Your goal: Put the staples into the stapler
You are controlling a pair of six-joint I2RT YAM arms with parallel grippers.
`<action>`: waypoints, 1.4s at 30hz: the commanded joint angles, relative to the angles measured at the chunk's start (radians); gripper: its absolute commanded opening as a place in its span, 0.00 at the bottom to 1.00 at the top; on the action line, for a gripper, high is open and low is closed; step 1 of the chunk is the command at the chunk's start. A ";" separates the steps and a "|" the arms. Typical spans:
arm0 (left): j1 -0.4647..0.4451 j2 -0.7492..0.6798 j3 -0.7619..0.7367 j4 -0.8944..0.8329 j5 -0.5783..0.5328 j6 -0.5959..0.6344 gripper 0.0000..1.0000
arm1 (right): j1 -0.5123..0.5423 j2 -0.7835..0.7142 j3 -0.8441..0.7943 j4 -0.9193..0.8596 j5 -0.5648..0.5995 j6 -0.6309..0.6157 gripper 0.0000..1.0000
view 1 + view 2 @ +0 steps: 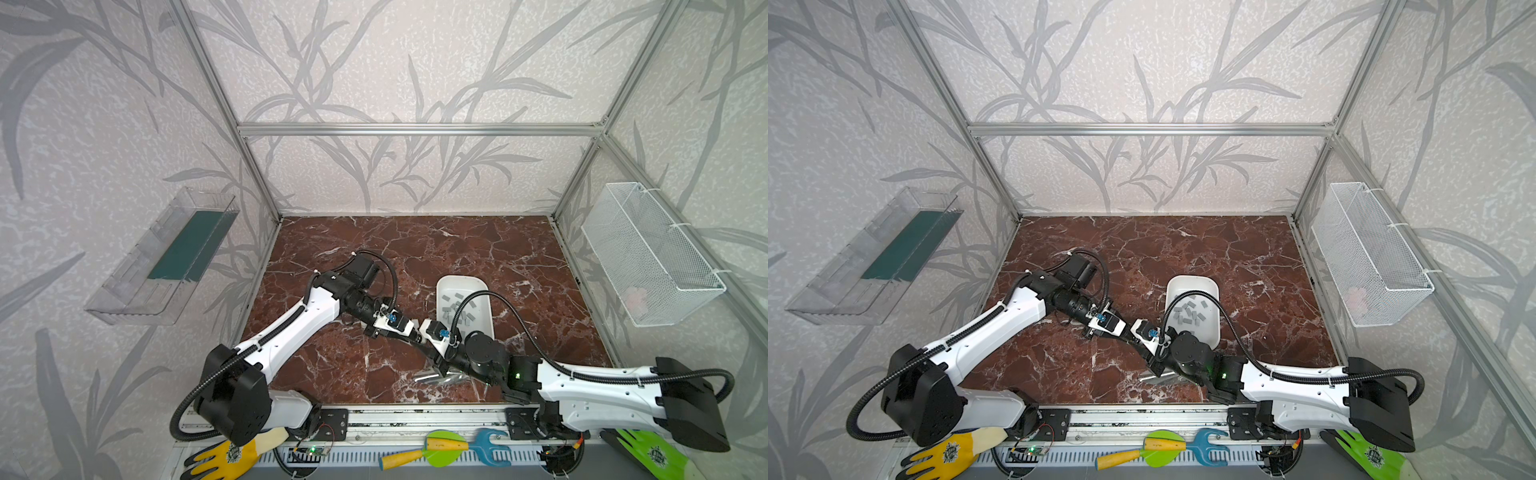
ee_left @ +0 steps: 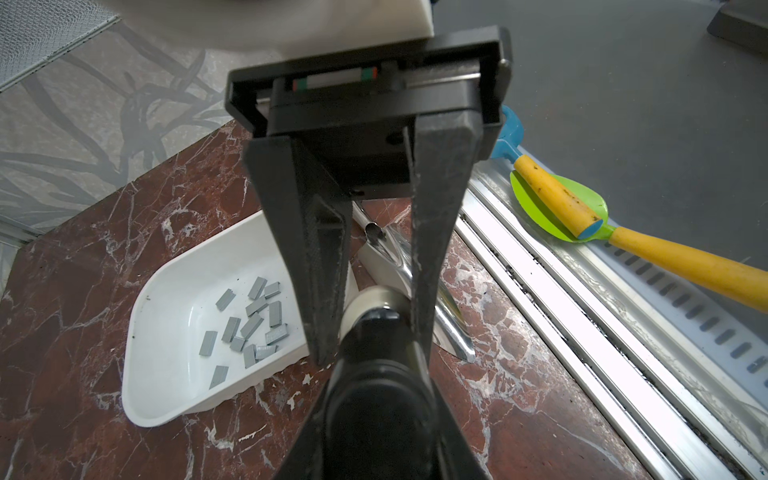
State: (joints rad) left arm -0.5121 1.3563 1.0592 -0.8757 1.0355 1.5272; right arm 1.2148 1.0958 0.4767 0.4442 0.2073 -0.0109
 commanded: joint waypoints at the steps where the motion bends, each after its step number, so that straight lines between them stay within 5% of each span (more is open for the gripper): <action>1: -0.015 -0.025 0.006 -0.015 0.081 0.019 0.00 | -0.009 0.029 0.032 -0.015 0.016 0.000 0.29; 14: -0.015 -0.011 -0.004 0.003 0.081 0.007 0.00 | -0.009 0.078 0.051 -0.017 0.028 0.026 0.24; 21: 0.031 -0.003 0.017 -0.032 0.138 0.020 0.00 | -0.009 0.092 0.022 -0.007 0.036 0.048 0.00; 42: 0.179 0.032 0.043 -0.088 0.171 0.111 0.00 | 0.035 0.135 -0.203 0.081 0.038 0.134 0.00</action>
State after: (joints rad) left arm -0.3626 1.4136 1.0634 -0.9951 1.1622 1.5967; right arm 1.2388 1.1984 0.2924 0.6060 0.2096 0.0704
